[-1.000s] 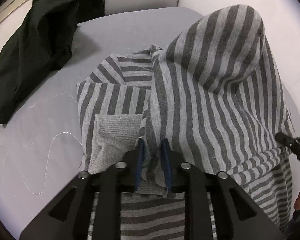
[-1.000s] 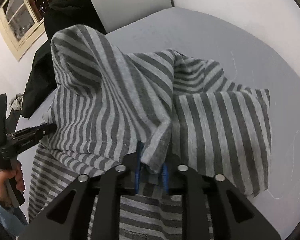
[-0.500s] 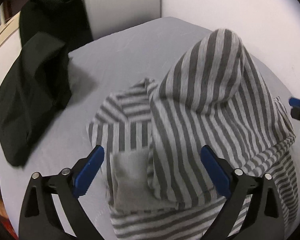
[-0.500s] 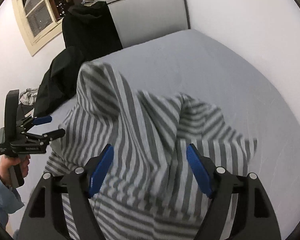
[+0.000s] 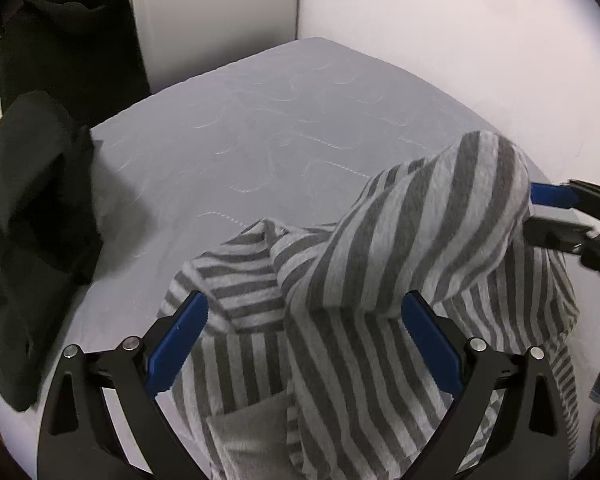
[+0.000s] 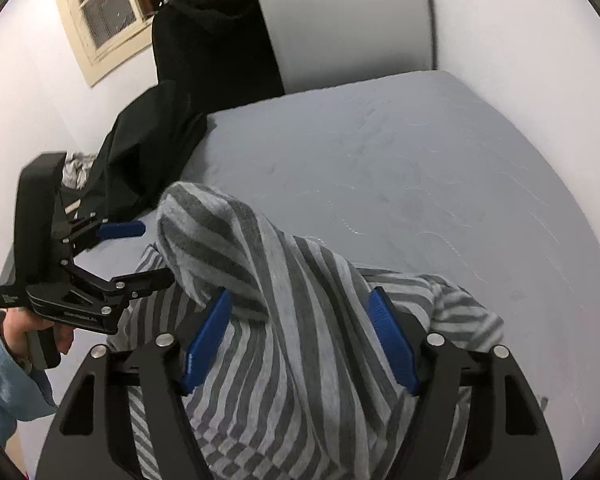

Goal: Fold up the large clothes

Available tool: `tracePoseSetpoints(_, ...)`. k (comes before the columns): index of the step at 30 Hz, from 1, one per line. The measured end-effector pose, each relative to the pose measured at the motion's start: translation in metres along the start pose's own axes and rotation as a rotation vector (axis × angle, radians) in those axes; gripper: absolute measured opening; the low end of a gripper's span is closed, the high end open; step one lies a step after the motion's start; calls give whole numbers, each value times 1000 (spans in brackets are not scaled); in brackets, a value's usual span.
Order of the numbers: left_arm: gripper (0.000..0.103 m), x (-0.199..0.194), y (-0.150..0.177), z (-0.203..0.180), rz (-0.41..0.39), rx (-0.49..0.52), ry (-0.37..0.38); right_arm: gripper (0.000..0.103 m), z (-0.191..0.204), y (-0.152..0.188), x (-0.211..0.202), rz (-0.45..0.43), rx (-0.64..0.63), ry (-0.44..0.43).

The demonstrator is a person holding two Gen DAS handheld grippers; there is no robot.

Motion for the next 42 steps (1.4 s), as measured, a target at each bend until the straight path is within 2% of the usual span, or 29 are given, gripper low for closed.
tracePoseSetpoints(1, 91, 4, -2, 0, 2, 1, 21, 59, 0, -1, 5, 12, -3, -3)
tracePoseSetpoints(3, 79, 10, -3, 0, 13, -5, 58, 36, 0, 0, 12, 38, -1, -11)
tracePoseSetpoints(4, 63, 13, -4, 1, 22, -13, 89, 30, -1, 1, 17, 47, 2, -10)
tracePoseSetpoints(5, 40, 18, -5, 3, 34, -24, 122, 25, -1, 2, 19, 53, 6, -16)
tracePoseSetpoints(8, 25, 28, -7, 8, 69, -38, 162, 13, 0, 3, 21, 53, 11, -20)
tracePoseSetpoints(11, 19, 28, -14, 11, 67, -50, 194, 10, 3, -1, 18, 37, 1, -10)
tracePoseSetpoints(15, 17, 27, -31, 16, 42, -61, 192, 10, 1, -11, 14, 15, -2, 10)
tracePoseSetpoints(19, 16, 27, -63, 20, -10, -61, 174, 10, -10, -35, 11, -34, -2, 39)
tracePoseSetpoints(25, 15, 34, -110, 25, -83, -45, 118, 10, -27, -76, 17, -106, -23, 87)
tracePoseSetpoints(28, 15, 29, -121, 24, -125, -21, 84, 10, -30, -85, 17, -132, -36, 91)
tracePoseSetpoints(31, 15, 14, -111, 19, -152, 8, 68, 10, -25, -80, 11, -155, -75, 78)
tracePoseSetpoints(34, 15, 6, -91, 13, -155, 31, 64, 10, -21, -65, 7, -140, -117, 58)
tracePoseSetpoints(42, 15, -40, -8, -5, -163, 8, 73, 10, 4, -3, -24, -106, -137, 1)
Point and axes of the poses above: each gripper's, at about its wrist camera, not at the fingertips, and x roughly the way its jaws point, z to its left, y to its underside, the point moved 2 cm from there along x, roughly the way its jaws point, and after that the axes turned 2 degrees about -z, right-handed, at the moved point
